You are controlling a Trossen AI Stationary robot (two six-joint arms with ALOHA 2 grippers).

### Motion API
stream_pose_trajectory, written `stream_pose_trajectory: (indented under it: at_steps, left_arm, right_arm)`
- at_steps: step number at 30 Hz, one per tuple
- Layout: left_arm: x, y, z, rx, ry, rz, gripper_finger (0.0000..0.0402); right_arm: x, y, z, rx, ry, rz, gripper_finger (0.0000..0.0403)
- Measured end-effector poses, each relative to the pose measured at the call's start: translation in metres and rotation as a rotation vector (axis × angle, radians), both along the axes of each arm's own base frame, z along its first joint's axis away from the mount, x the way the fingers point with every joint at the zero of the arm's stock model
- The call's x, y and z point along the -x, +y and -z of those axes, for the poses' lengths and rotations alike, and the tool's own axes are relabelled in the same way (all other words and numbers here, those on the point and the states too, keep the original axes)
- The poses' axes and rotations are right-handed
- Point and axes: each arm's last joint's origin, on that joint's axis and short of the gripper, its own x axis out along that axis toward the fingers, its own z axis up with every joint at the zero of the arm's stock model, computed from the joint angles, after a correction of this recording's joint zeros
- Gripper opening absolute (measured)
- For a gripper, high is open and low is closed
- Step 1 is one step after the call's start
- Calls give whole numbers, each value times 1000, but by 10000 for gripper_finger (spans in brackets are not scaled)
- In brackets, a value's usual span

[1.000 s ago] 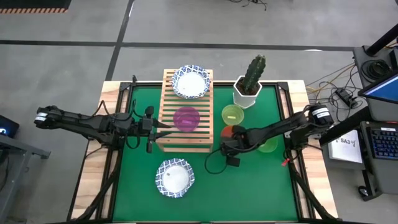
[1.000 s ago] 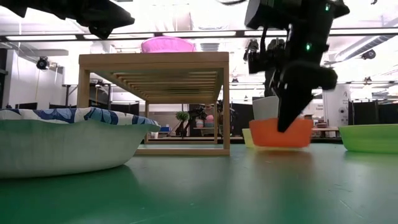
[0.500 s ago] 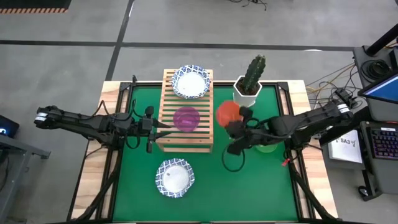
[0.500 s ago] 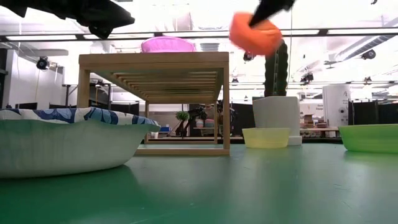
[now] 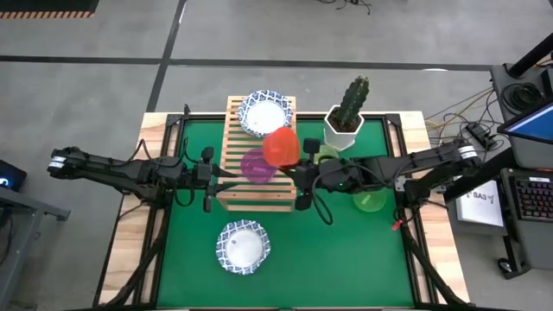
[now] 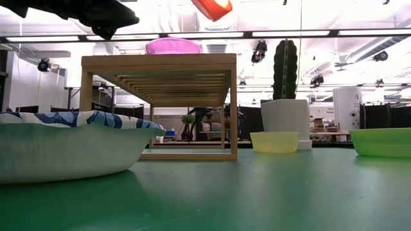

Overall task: Place and stack bowls onto a shelf
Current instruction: Stack the orange bowl on top of the purple bowl on the shelf

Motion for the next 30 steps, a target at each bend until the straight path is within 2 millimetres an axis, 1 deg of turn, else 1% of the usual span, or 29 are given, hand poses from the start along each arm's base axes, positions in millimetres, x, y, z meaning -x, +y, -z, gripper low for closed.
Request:
stream_pose_trajectory:
  at_steps: [8,11,16,19,21,30]
  left_arm:
    - [0,0,0,0,-1,0,86]
    - [0,0,-1,0,-2,0,86]
    - [0,0,-3,7,-9,-1,86]
    - [0,0,-5,12,-15,0,86]
    - [1,0,-5,20,-14,-2,86]
    - [1,0,-4,26,4,-3,86]
  right_arm:
    - [-20,1,20,23,32,-1,8]
    - [-32,4,27,19,-1,-28,8]
    - [-53,7,45,65,-15,-49,9]
    - [-61,8,54,111,-13,-11,9]
    - [-64,7,59,128,0,12,9]
    - [-64,6,61,113,7,21,15]
